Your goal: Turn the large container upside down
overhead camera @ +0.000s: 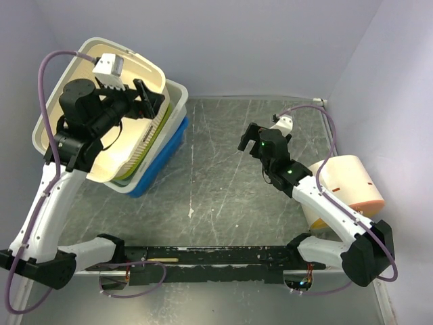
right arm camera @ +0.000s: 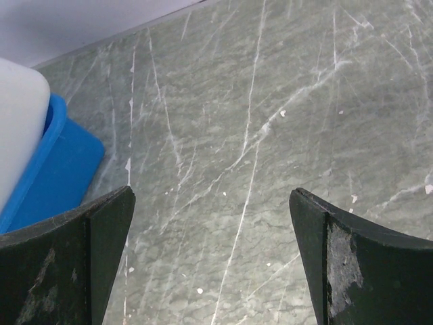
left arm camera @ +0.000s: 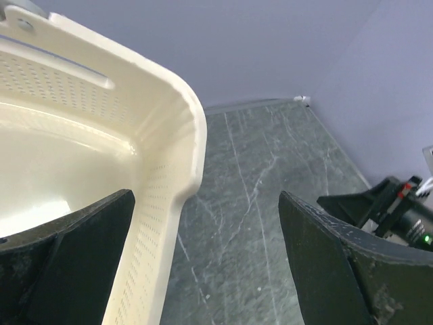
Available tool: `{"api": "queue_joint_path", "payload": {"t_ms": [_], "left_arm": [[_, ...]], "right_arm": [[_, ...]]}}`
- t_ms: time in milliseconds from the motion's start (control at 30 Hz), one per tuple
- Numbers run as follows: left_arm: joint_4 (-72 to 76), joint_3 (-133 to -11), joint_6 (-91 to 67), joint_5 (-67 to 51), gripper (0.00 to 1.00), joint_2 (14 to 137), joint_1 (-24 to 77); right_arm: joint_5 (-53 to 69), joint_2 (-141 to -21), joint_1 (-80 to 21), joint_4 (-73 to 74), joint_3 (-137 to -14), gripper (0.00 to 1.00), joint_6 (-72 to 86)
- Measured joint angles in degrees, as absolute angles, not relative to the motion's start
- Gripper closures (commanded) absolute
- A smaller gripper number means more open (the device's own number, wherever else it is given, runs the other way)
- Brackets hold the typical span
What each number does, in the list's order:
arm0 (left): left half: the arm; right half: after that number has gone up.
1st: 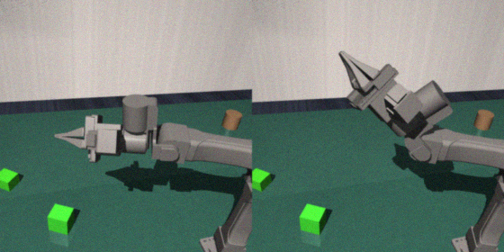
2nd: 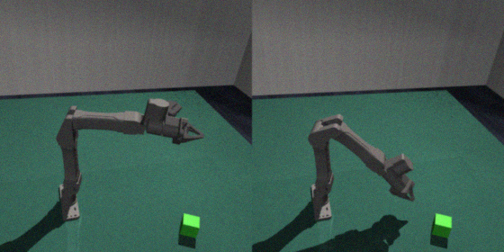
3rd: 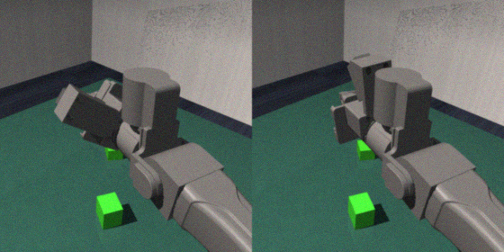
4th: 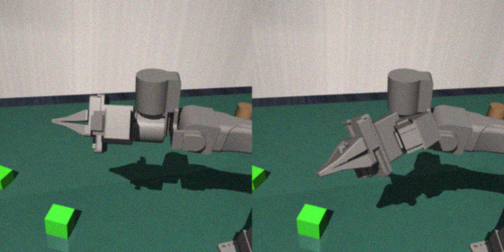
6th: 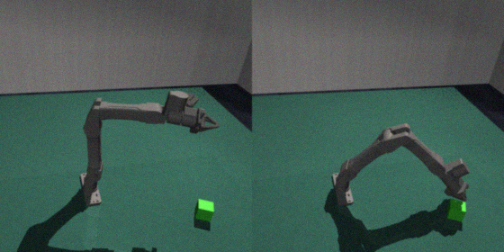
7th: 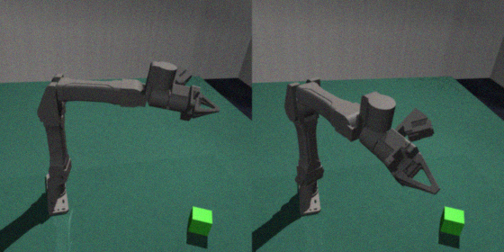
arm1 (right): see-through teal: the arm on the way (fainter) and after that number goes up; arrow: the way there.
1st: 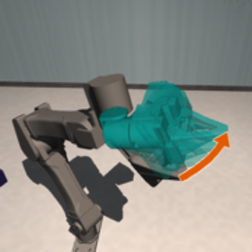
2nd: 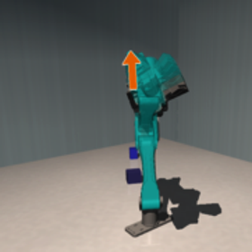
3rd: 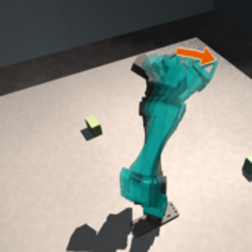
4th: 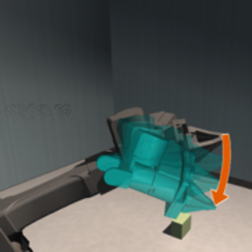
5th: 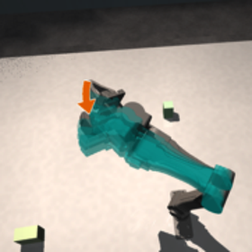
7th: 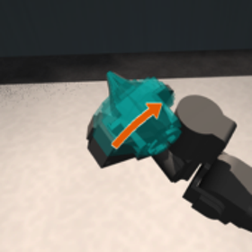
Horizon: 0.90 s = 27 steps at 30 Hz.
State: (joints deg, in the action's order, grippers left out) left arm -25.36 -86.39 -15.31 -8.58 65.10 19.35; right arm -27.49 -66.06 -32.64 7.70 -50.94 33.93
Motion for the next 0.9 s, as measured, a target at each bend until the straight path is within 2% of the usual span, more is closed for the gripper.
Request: {"api": "queue_joint_path", "payload": {"t_ms": [167, 333, 500, 667, 767, 867, 900], "left_arm": [[-24.93, -90.8, -16.95, -7.57, 0.01, 70.22, 19.35], [-28.25, -94.02, -11.44, -6.2, 0.01, 74.32, 19.4], [-33.71, -93.82, -4.89, -5.45, 0.02, 73.56, 19.42], [-35.7, -87.92, -1.17, -5.37, 0.05, 69.8, 20.67], [-36.03, -82.24, 0.32, -3.14, 0.11, 67.77, 22.06], [-36.29, -77.93, 1.06, -0.64, 0.25, 67.53, 22.41], [-36.32, -76.84, 1.1, 0.03, 0.33, 67.75, 22.39]], "right_arm": [[-27.68, -65.63, -32.64, 7.46, -50.94, 0.0, 32.73], [-27.7, -65.49, -32.64, 7.6, -50.94, 0.0, 32.49], [-27.66, -65.12, -32.64, 7.31, -50.68, 0.0, 32.69], [-26.61, -65.67, -32.64, 6.33, -50.09, 0.0, 32.82], [-25.21, -66.98, -32.64, 4.69, -50.13, 0.0, 32.75], [-24.14, -68.93, -32.64, 3.84, -50.41, 0.01, 33.01], [-23.64, -69.52, -32.64, 3.73, -50.46, 0.01, 33.12]]}}
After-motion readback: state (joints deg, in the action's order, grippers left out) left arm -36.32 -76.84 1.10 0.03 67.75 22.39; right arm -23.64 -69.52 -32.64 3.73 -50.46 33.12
